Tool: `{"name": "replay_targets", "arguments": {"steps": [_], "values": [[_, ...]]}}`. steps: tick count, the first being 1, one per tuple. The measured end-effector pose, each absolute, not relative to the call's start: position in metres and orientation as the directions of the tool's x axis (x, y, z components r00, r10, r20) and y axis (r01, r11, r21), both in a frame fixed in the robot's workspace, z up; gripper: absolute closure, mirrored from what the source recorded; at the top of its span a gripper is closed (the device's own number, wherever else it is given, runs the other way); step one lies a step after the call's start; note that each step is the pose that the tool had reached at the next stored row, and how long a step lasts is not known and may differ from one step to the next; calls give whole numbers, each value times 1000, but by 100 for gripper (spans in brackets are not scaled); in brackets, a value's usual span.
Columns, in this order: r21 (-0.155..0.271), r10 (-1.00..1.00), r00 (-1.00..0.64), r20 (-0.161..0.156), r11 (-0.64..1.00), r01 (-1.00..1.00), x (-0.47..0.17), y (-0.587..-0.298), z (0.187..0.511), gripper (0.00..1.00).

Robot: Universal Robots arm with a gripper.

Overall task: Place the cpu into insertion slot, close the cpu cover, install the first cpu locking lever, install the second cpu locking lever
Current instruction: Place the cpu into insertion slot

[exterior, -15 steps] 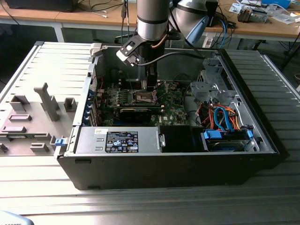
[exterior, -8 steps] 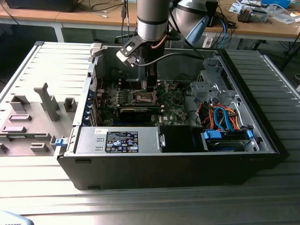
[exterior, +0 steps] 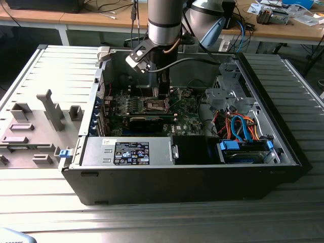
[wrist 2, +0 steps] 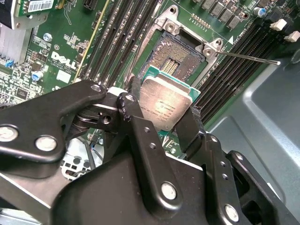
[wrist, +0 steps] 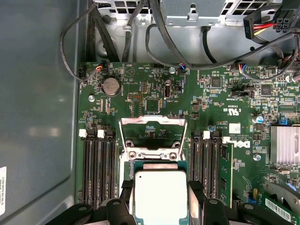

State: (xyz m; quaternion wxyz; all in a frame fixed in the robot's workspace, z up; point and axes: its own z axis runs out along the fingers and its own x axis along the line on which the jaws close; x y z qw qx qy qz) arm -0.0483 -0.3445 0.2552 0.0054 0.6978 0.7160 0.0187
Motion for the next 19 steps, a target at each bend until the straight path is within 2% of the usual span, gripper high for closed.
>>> {"name": "replay_targets", "arguments": {"steps": [19], "values": [[34,999,-26,18,25,999,-48,-345,250,45]]}}
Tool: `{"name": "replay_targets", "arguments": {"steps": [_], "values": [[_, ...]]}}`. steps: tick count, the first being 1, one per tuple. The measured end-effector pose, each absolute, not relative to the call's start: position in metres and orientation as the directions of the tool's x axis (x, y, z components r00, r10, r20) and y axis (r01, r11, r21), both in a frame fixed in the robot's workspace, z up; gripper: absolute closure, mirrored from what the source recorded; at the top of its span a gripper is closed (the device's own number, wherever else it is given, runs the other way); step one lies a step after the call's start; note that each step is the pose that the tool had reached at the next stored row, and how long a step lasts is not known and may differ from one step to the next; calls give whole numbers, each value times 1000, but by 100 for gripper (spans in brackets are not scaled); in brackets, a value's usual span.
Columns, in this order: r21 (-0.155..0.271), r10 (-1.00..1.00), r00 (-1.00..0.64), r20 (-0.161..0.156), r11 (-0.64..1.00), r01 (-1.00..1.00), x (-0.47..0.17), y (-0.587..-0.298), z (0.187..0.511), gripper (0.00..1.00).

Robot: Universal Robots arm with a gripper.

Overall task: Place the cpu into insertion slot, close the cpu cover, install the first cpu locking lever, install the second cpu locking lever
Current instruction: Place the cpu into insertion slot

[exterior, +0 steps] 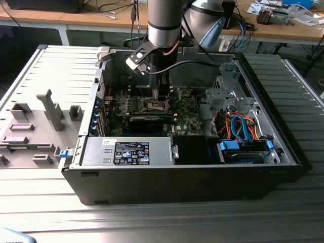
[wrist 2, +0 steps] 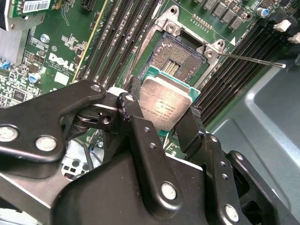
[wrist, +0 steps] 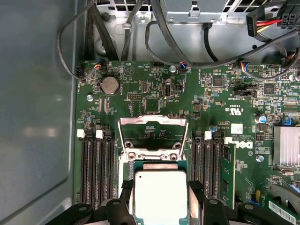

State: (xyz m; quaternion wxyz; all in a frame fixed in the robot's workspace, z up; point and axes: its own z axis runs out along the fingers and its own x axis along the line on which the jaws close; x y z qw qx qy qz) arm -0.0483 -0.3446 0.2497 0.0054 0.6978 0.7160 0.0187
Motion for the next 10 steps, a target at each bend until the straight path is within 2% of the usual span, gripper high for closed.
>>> {"name": "replay_targets", "arguments": {"steps": [10], "values": [[34,999,-26,18,25,999,-48,-345,247,45]]}}
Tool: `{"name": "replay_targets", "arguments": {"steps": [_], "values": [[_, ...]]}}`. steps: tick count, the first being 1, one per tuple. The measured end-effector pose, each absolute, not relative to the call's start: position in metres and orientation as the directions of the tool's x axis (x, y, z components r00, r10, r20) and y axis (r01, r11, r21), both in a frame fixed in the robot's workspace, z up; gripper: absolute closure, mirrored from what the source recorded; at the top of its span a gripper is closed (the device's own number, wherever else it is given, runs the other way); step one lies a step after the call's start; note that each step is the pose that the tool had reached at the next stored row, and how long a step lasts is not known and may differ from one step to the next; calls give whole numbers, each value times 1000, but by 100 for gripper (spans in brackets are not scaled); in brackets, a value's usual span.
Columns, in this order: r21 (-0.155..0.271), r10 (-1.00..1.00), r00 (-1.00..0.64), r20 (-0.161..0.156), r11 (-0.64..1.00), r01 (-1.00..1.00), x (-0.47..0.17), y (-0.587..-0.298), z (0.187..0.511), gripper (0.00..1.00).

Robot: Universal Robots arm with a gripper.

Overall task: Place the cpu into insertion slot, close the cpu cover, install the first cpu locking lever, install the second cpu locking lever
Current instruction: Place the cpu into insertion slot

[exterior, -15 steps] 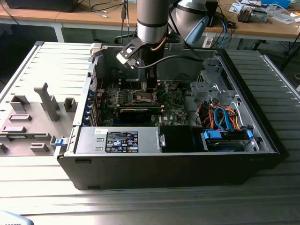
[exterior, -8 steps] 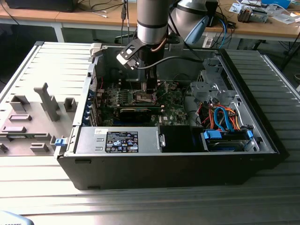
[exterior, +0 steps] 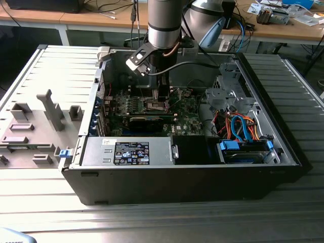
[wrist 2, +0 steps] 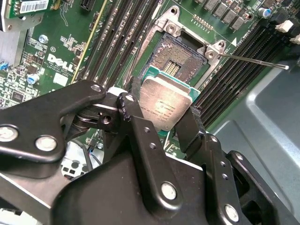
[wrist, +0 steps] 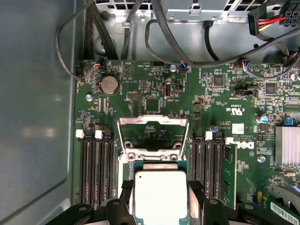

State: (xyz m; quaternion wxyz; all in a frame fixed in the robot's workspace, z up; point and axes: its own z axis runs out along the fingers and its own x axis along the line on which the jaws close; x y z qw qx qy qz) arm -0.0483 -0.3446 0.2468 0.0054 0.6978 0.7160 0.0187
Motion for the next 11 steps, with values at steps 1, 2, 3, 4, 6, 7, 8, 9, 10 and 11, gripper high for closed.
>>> {"name": "replay_targets", "arguments": {"steps": [1,2,3,4,6,7,8,9,10,11], "values": [[34,999,-26,18,25,999,-48,-345,247,45],[34,999,-26,18,25,999,-48,-345,246,45],[34,999,-26,18,25,999,-48,-345,246,45],[34,999,-26,18,25,999,-48,-345,246,45],[34,999,-26,18,25,999,-48,-345,245,45],[34,999,-26,18,25,999,-48,-345,244,45],[34,999,-26,18,25,999,-48,-345,244,45],[34,999,-26,18,25,999,-48,-345,244,45],[34,999,-26,18,25,999,-48,-345,244,45],[34,999,-26,18,25,999,-48,-345,243,45]]}}
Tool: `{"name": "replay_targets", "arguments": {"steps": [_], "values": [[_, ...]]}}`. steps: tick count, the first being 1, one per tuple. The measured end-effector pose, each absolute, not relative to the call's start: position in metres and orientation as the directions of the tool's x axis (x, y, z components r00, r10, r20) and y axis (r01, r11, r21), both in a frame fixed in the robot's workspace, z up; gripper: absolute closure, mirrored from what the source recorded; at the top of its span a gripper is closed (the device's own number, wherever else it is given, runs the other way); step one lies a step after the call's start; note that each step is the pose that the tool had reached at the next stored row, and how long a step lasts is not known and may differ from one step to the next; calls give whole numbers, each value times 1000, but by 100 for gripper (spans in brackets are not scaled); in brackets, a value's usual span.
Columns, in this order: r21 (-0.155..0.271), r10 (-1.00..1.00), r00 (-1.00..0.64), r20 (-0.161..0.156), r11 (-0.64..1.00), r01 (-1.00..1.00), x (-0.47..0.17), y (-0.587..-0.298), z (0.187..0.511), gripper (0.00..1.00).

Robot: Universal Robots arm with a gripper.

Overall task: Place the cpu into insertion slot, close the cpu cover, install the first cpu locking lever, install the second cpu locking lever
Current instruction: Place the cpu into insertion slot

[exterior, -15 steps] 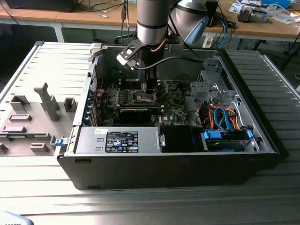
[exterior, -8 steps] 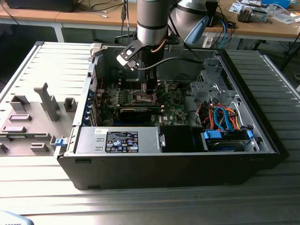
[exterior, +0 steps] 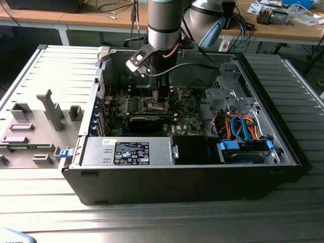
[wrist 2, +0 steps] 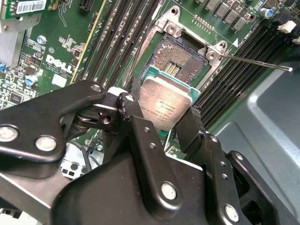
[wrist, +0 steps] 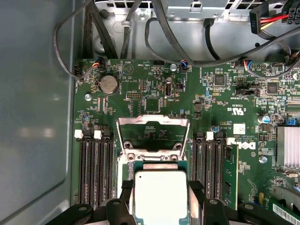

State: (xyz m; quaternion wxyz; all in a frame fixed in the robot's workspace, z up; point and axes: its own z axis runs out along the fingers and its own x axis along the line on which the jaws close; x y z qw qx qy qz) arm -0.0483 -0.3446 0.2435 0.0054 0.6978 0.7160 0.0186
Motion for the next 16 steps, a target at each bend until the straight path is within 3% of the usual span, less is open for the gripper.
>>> {"name": "replay_targets", "arguments": {"steps": [16], "values": [[34,999,-26,18,25,999,-48,-345,239,45]]}}
